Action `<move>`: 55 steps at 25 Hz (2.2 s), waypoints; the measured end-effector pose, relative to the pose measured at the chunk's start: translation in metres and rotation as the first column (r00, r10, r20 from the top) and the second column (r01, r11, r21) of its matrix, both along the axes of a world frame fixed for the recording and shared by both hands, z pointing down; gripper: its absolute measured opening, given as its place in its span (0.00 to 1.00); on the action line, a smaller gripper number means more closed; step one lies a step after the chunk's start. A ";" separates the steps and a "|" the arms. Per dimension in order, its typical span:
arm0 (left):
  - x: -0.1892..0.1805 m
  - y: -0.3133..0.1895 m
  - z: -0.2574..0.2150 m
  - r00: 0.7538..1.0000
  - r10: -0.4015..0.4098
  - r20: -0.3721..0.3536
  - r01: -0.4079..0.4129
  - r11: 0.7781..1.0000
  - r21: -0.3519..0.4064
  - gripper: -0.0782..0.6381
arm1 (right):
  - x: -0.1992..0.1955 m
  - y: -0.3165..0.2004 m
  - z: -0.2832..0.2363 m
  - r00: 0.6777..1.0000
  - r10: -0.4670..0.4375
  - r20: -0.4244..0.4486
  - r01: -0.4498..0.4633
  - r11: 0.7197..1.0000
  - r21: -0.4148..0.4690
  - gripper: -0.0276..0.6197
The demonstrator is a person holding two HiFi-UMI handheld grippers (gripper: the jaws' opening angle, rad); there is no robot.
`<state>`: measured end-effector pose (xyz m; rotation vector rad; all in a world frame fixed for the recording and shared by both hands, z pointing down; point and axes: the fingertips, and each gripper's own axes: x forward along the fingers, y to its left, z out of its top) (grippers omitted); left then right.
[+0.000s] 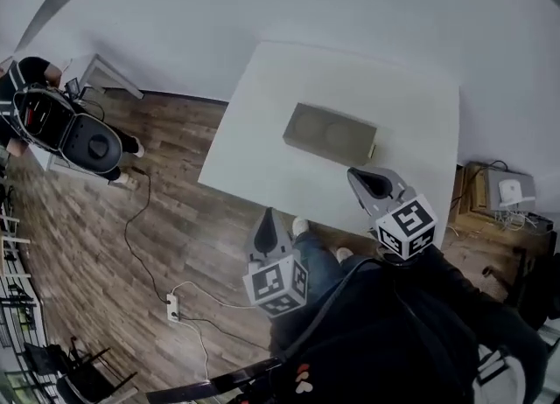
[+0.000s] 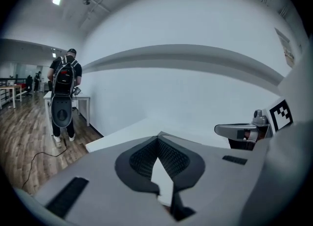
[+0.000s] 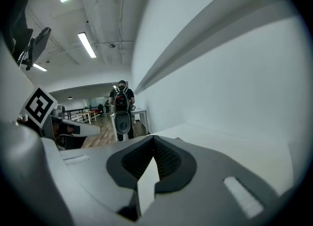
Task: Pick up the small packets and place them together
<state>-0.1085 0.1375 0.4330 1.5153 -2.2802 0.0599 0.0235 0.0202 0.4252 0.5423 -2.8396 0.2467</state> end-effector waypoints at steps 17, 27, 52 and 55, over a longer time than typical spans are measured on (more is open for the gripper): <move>-0.045 -0.192 0.008 0.891 0.451 -0.048 -0.453 0.891 -0.041 0.11 | 0.006 -0.125 0.008 0.878 0.477 -0.045 -0.478 0.878 -0.030 0.04; 0.002 -0.257 0.016 0.729 0.681 -0.074 -0.684 0.728 -0.036 0.11 | 0.063 -0.138 0.014 0.706 0.705 -0.070 -0.708 0.706 -0.026 0.04; 0.026 -0.245 0.053 0.628 0.773 -0.090 -0.775 0.611 -0.162 0.11 | 0.061 -0.095 0.086 0.933 0.295 -0.204 -0.332 0.925 -0.182 0.04; 0.013 -0.245 0.067 0.664 0.740 -0.108 -0.744 0.640 -0.190 0.11 | 0.062 -0.108 0.098 0.953 0.220 -0.206 -0.265 0.939 -0.221 0.06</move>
